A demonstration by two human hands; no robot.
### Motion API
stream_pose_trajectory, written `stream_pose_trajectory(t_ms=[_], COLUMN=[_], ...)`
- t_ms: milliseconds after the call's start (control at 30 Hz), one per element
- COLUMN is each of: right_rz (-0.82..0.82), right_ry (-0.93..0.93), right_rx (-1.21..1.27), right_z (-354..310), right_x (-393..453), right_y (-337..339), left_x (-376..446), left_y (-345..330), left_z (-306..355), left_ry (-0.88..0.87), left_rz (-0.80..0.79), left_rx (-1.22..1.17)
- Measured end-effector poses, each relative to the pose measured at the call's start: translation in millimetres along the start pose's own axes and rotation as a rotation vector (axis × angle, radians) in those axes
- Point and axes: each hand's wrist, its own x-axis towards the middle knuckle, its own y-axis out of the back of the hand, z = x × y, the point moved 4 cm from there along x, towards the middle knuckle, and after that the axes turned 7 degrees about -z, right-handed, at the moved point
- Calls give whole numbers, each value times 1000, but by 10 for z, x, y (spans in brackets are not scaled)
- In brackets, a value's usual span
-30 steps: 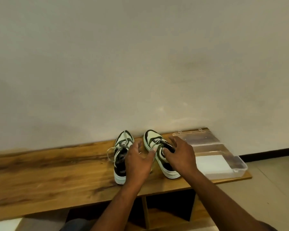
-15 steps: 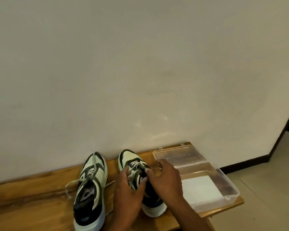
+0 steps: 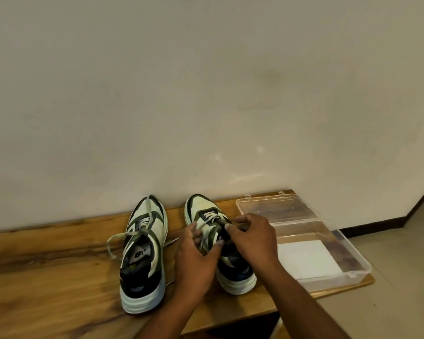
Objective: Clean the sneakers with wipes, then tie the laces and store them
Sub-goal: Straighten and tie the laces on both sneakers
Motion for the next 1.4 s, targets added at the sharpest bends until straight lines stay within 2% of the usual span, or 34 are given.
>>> stream_pose_trajectory(t_ms=[433, 667, 867, 1167, 1400], right_rz=[-62, -196, -142, -112, -272], right_ry=[146, 302, 369, 316, 243], right_rx=[-273, -269, -334, -272, -48], right_z=[-79, -151, -203, -116, -70], right_x=[-86, -52, -34, -18, -10], right_y=[-18, -36, -96, -16, -53], left_x=[-95, -64, -27, -96, -142], left_y=[190, 258, 265, 351, 455], left_z=[94, 175, 244, 358, 326], left_ry=[-6, -108, -179, -244, -199], left_rz=[-68, -11, 40, 92, 87], left_rx=[146, 295, 437, 522, 508])
